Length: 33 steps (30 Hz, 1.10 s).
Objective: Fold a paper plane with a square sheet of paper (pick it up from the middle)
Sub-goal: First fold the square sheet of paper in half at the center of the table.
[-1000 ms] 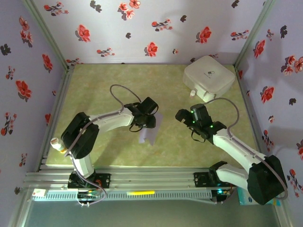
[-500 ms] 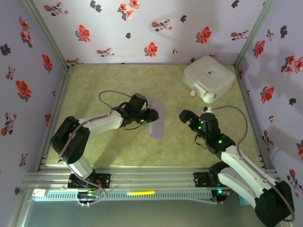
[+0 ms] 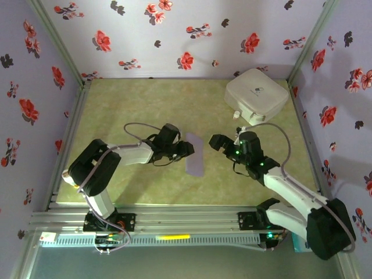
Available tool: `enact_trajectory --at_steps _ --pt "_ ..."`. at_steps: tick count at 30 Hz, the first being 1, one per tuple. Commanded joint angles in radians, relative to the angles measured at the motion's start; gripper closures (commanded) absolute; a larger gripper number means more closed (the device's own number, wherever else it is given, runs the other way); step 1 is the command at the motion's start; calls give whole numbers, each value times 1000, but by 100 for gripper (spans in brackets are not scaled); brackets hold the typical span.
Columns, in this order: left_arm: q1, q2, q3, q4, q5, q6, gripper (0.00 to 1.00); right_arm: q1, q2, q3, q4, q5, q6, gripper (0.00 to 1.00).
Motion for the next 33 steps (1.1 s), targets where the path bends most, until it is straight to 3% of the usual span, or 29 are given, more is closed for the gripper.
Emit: enact_trajectory --at_steps 1,16,23,33 --pt "8 15 -17 44 -17 -20 63 -7 54 44 48 -91 12 1" --pt "8 -31 55 -203 -157 81 45 -5 175 78 24 -83 12 1" --pt "8 -66 78 -298 -217 139 43 -3 200 77 29 -86 16 1" --pt "13 -60 63 -325 -249 149 46 -1 229 76 39 -97 27 9"
